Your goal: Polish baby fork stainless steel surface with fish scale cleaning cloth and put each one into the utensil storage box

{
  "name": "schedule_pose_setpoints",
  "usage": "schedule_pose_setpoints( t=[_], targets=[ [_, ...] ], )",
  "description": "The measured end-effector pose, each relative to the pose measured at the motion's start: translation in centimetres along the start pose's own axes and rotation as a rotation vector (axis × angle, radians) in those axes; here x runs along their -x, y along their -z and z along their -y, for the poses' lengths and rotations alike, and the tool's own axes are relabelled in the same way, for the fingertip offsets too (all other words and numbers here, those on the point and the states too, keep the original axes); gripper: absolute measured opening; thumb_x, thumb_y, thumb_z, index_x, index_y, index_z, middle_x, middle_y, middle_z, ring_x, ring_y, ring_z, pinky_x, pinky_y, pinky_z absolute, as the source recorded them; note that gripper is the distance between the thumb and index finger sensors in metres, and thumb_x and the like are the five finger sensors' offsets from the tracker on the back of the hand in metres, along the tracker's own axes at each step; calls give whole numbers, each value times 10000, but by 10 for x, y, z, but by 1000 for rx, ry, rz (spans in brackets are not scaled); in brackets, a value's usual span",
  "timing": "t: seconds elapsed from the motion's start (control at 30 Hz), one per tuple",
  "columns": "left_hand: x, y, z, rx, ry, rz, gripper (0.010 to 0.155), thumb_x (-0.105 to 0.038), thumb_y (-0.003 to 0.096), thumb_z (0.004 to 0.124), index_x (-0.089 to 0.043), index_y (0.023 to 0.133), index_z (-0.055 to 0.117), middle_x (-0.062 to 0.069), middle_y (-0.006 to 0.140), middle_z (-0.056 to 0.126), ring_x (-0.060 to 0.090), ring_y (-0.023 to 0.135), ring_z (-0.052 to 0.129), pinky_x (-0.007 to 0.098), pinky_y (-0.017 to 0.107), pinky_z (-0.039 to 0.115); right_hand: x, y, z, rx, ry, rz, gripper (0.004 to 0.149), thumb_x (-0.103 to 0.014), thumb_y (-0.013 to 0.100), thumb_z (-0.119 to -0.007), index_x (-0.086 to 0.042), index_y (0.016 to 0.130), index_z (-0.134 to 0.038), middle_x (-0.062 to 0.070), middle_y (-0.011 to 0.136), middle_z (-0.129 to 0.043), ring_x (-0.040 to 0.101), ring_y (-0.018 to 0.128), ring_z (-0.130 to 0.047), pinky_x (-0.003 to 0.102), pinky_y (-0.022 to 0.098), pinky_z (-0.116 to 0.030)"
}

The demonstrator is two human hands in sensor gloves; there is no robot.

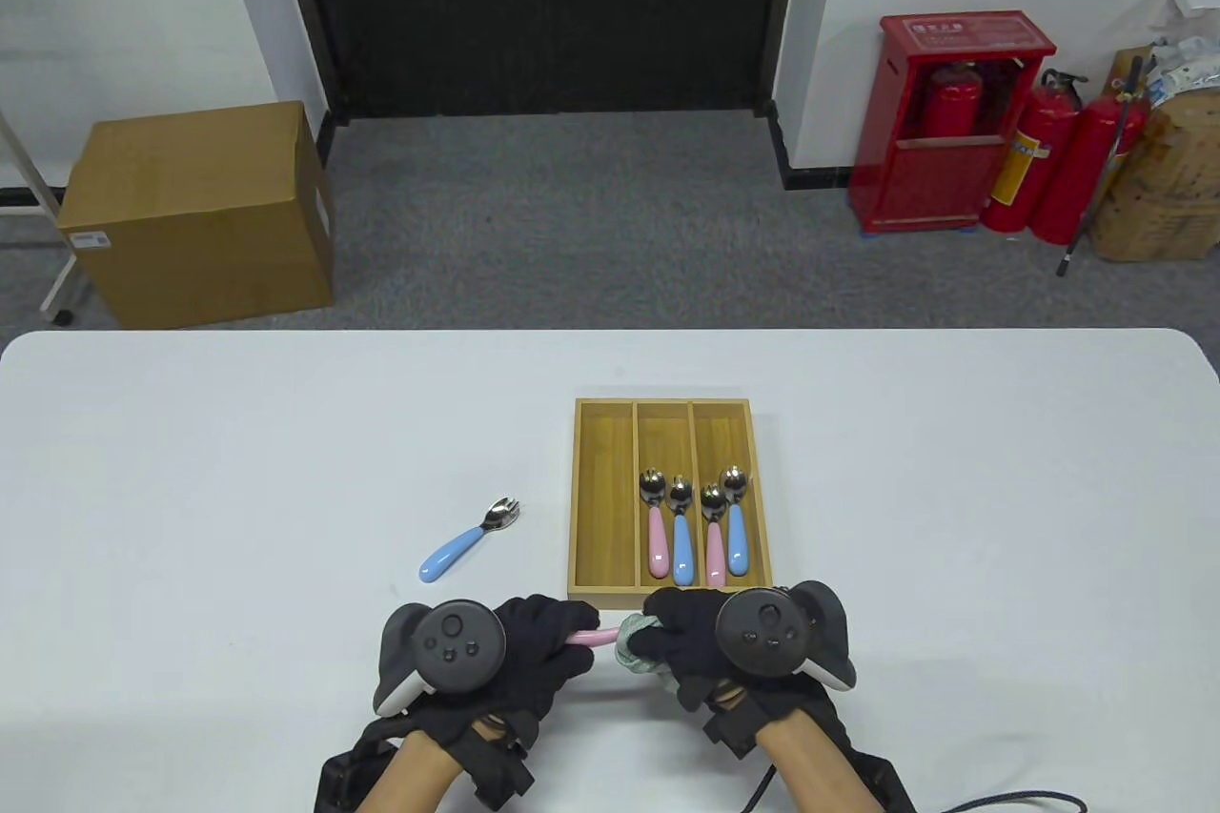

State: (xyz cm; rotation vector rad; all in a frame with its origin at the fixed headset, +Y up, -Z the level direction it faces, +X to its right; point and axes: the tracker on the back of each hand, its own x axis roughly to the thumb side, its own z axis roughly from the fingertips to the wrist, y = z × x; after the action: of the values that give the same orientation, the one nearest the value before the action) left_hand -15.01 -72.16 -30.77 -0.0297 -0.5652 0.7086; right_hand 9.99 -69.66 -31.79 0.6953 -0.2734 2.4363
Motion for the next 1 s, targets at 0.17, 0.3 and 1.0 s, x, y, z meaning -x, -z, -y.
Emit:
schedule_pose_setpoints(
  t=[0.17,0.3,1.0],
  targets=[
    [4,2,2,-1,-41,-4,550,-429,467,773,-223,974,723,72,807,856,266,661,930,599,627,676,8,-1,4,59,107,-37,453,-372,334,-857,-141,715,-942,155,426,-1047,200,76,-1015,343,2,-845],
    [1,4,7,12,-51,-1,557,-432,473,744,-210,982,715,72,798,869,266,651,941,597,622,680,18,-3,8,105,237,-82,424,-292,341,-846,-180,741,-932,179,507,-1033,245,146,-1015,381,58,-846],
    [19,15,-1,-106,31,-243,562,-460,495,734,-142,958,748,90,754,930,282,613,997,586,586,721,67,-14,24,254,-55,-292,413,-313,389,-820,-144,758,-895,192,491,-1001,221,130,-992,372,38,-826]
  ],
)
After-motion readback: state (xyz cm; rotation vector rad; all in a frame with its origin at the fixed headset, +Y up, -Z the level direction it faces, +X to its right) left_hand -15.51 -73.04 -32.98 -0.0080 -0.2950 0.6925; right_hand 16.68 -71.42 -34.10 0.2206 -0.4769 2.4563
